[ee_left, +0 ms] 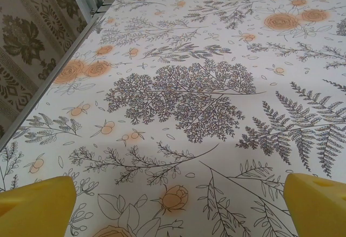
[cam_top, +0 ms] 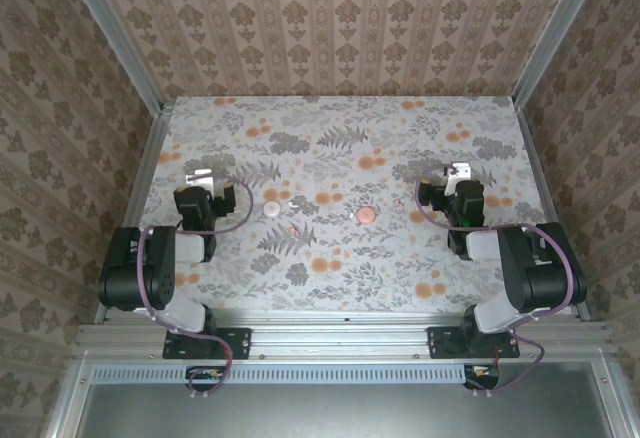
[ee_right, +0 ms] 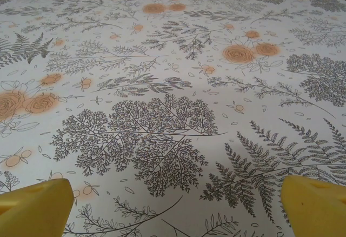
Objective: Insert wireless bluetooth earbuds into charging case
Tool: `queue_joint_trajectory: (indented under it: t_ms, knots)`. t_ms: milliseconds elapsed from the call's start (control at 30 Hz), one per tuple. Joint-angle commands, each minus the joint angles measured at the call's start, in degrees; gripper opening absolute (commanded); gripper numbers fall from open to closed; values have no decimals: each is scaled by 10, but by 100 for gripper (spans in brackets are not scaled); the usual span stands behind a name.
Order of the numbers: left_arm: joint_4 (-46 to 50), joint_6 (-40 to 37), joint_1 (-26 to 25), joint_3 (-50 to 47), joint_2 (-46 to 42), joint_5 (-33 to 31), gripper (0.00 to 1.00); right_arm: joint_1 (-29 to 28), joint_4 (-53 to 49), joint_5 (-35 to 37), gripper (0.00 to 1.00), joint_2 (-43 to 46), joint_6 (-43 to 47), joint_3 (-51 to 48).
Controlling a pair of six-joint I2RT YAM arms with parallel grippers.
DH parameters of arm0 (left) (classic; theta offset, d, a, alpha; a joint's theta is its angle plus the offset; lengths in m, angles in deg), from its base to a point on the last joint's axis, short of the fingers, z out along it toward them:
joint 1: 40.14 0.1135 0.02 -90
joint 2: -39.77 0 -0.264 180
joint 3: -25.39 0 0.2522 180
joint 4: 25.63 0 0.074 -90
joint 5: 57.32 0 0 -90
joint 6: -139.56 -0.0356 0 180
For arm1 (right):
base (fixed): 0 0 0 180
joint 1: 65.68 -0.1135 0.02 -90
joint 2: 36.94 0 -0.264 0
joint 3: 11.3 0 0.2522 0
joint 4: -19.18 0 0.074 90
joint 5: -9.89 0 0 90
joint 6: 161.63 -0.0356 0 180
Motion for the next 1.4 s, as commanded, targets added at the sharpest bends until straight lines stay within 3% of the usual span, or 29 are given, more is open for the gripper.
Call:
queue_joint_trajectory:
  t_ms: [0,1067,1133,1233,1367]
  knots:
    - [-3,-2,1,12,-7,6,100,-3,17,13,100,-2,-1,5]
    - [-9,-5,-3,8,-13,-4,100,-2,-3,13,100,11,-2,11]
    - [30,-15,-18,14,-53,-30,100,-4,-46,12,100,40,1,22]
    - [163,-20,-30,54,-134,-36,100,-7,-186,12,100,108,-18,64]
    - [353,19,-35,123,-231,3,98,-23,-393,3,100,181,-63,137]
